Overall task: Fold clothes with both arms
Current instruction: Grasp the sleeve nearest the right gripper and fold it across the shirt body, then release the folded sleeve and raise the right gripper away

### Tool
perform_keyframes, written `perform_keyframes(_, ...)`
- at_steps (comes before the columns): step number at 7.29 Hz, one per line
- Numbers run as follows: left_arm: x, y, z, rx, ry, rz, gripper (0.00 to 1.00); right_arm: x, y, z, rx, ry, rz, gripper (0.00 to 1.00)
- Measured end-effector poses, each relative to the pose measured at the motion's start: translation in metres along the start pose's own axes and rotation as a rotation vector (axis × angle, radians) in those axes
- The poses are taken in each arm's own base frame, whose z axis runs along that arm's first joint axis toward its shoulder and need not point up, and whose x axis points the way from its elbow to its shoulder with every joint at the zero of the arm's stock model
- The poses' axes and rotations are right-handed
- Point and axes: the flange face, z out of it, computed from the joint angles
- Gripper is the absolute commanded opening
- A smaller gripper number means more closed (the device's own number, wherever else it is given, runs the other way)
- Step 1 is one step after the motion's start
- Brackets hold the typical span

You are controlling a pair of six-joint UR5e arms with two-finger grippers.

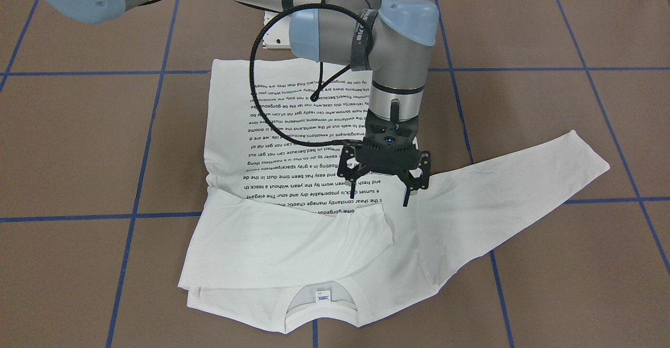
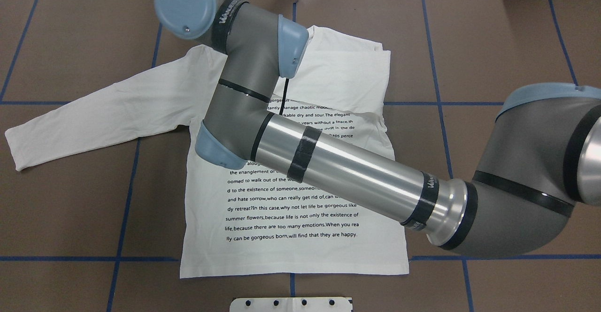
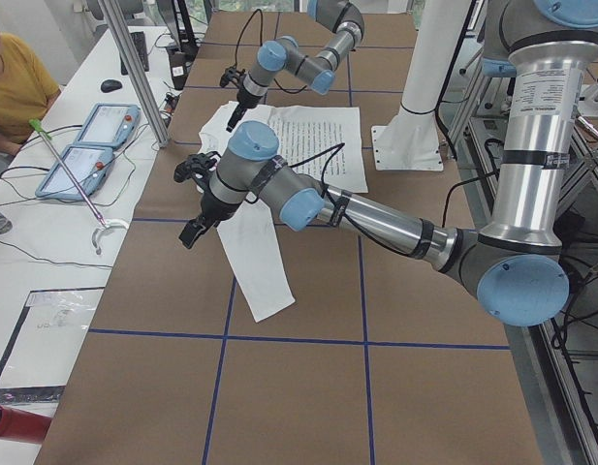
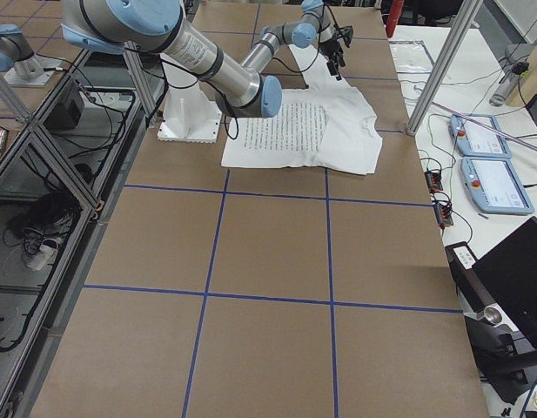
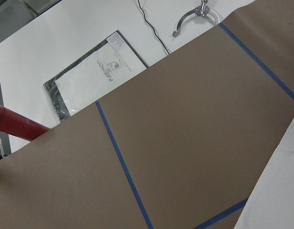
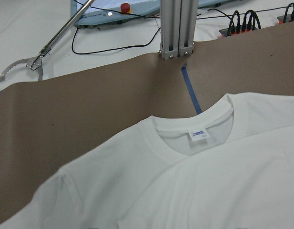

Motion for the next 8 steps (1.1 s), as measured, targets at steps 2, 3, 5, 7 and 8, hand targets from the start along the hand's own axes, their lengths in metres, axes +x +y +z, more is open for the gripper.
perform_keyframes(2, 0.053, 0.025, 0.053, -0.013, 0.083, -0.049, 1.0, 0.111, -0.018, -0.045, -0.102, 0.001, -0.07, 1.0)
perform_keyframes(3, 0.078, 0.054, 0.083, -0.02, 0.115, -0.083, 1.0, 0.18, -0.029, -0.066, -0.139, -0.003, -0.146, 1.0)
perform_keyframes(5, 0.096, 0.126, 0.131, -0.029, 0.166, -0.092, 1.0, 0.309, -0.062, -0.074, -0.21, -0.008, -0.318, 1.0)
perform_keyframes(7, 0.113, 0.183, 0.16, -0.07, 0.21, -0.049, 1.0, 0.407, -0.076, -0.059, -0.232, -0.05, -0.412, 1.0)
perform_keyframes(8, 0.121, 0.198, 0.166, -0.088, 0.217, -0.031, 1.0, 0.431, -0.077, -0.056, -0.234, -0.079, -0.424, 1.0)
